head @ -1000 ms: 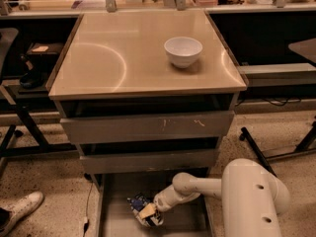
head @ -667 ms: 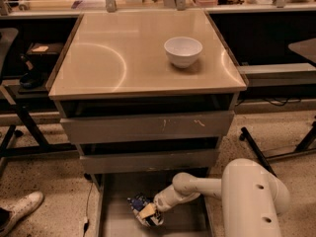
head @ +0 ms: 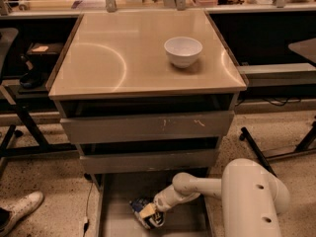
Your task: Place blue chip bag into bottom drawer
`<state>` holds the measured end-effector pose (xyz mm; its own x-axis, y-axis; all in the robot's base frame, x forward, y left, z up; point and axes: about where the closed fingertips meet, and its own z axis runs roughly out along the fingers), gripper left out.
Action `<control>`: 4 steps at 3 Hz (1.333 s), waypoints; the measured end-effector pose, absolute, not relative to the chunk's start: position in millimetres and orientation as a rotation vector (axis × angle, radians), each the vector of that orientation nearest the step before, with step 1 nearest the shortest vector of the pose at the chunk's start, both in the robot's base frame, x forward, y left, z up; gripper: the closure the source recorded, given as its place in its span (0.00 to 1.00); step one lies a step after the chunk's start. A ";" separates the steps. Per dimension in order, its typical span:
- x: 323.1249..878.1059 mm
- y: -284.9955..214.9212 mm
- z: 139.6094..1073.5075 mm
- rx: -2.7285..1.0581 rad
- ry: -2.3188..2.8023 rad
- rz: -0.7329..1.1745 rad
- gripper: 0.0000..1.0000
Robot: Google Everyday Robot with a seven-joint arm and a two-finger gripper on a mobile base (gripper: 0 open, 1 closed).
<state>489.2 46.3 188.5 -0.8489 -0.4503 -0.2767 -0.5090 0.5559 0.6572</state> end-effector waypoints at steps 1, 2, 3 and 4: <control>489.0 46.5 188.4 -0.835 2.703 1.180 0.00; 486.5 46.8 188.9 -0.837 2.690 1.196 0.00; 499.7 24.2 217.3 -0.717 2.689 1.120 0.00; 518.4 -31.4 272.5 -0.510 2.685 0.920 0.00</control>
Offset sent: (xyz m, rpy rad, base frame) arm 0.0000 0.0000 0.0000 0.0000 0.0000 0.0000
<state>518.4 -31.4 272.5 -0.9053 -0.2423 -0.3489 -0.4054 0.7384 0.5390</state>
